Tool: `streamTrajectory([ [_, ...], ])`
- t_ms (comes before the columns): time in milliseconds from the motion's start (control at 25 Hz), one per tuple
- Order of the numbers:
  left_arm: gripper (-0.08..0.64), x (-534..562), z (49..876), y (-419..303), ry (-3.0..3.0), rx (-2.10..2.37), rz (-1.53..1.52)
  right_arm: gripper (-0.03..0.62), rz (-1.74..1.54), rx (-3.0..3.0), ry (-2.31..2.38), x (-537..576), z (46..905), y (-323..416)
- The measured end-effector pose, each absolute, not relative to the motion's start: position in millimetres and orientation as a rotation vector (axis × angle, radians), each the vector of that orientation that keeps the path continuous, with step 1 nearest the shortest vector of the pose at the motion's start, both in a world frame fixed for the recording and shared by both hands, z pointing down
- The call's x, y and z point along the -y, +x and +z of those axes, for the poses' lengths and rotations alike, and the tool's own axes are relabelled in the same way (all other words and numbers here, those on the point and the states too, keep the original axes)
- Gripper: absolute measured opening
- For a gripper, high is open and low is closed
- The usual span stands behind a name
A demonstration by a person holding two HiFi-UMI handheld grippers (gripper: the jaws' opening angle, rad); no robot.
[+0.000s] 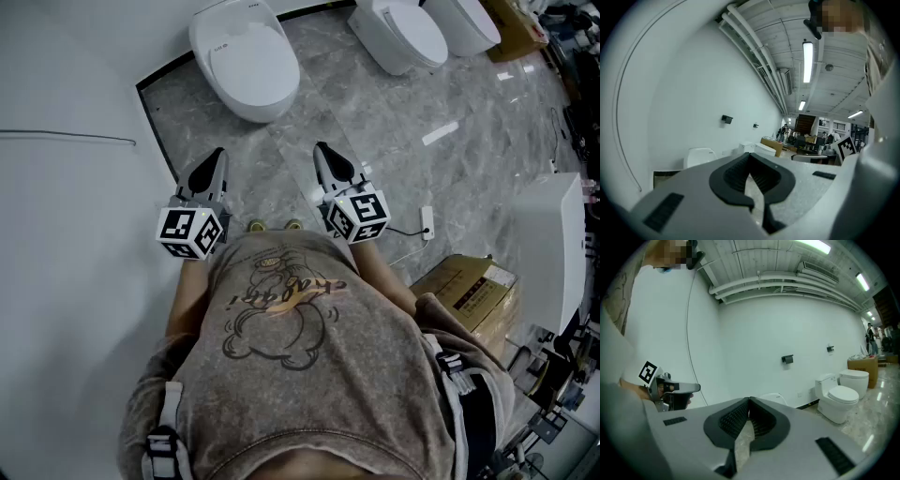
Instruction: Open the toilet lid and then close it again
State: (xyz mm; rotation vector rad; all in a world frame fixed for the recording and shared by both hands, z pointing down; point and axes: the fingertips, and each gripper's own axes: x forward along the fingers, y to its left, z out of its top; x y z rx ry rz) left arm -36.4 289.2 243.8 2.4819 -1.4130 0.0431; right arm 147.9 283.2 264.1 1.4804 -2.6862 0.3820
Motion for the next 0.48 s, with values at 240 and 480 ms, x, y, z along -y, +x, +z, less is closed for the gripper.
streamTrajectory([
  [240,0.009,-294.4,250.8,-37.8,2.470,1.432,0.054,0.026,0.403,2.711,1.454,-286.3,271.9,141.8],
  [480,0.009,-292.4,253.1,-31.8,2.452,1.445,0.071,0.028,0.444,2.757,1.421,-283.4,270.8,141.3],
])
